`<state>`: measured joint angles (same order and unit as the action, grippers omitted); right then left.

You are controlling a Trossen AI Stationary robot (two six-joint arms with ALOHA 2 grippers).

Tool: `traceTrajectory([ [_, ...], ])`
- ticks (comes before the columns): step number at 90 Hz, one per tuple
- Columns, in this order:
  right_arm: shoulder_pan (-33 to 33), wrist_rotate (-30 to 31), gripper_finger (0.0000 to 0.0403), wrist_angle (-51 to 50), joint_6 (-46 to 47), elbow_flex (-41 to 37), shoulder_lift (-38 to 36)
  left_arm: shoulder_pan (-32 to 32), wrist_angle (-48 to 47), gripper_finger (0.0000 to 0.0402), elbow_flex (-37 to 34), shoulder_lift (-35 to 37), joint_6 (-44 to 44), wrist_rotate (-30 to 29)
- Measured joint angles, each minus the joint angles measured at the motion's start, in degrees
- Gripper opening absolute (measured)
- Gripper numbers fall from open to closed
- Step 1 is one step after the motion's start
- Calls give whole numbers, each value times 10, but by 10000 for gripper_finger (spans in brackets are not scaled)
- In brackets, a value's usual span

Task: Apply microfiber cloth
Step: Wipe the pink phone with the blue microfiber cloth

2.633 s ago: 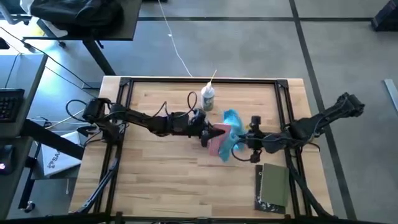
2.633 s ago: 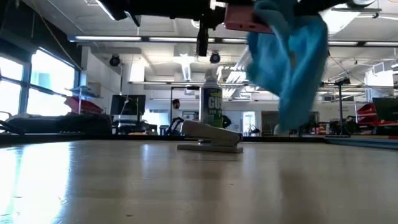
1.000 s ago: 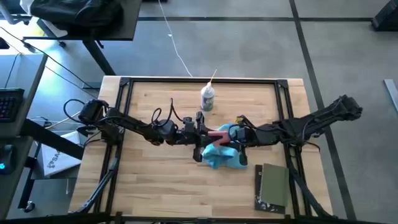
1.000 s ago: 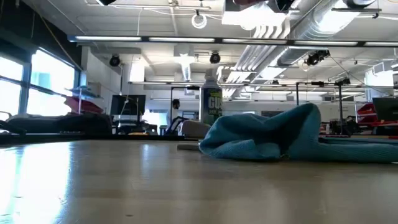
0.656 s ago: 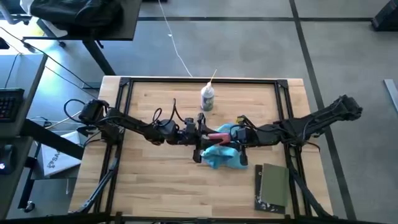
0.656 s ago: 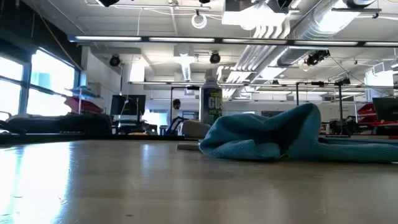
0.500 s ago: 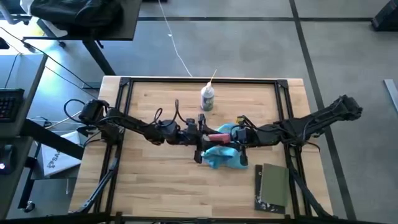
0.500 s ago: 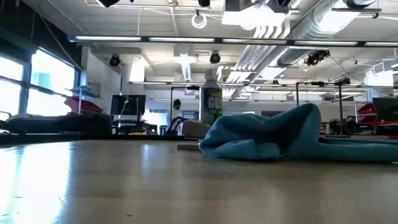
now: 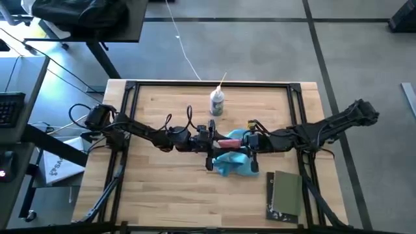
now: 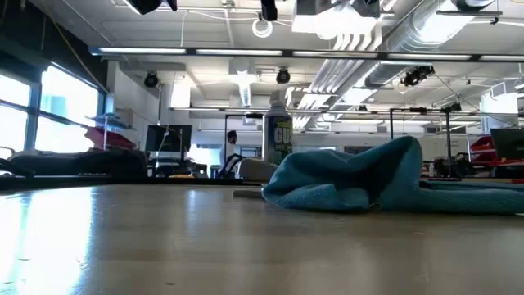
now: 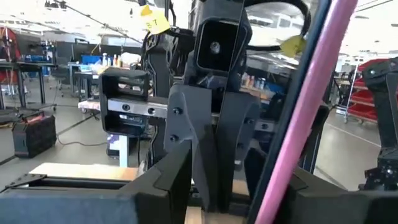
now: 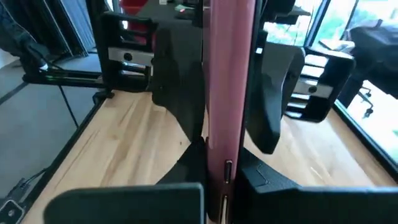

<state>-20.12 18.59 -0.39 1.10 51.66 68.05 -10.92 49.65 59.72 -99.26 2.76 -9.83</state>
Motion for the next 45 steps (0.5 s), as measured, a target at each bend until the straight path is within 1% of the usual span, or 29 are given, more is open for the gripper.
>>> traceTrajectory([
  [5,0,-1,4,-2,1,0,0,0,0,111,0,0,0,-6],
  [11,0,-6,14,-6,2,0,0,-1,0,93,0,0,0,-18],
  [15,0,-6,21,-13,7,0,0,-1,0,75,0,0,0,-20],
  [23,0,-8,38,-22,15,0,0,-1,0,26,0,-1,2,-18],
  [26,0,-9,44,-24,15,1,0,-1,1,15,0,-1,4,-18],
  [36,0,-10,64,-43,18,2,-1,-1,0,14,0,-1,6,-26],
  [45,0,-11,77,-100,42,2,-1,-1,-4,10,-1,-1,2,-38],
])
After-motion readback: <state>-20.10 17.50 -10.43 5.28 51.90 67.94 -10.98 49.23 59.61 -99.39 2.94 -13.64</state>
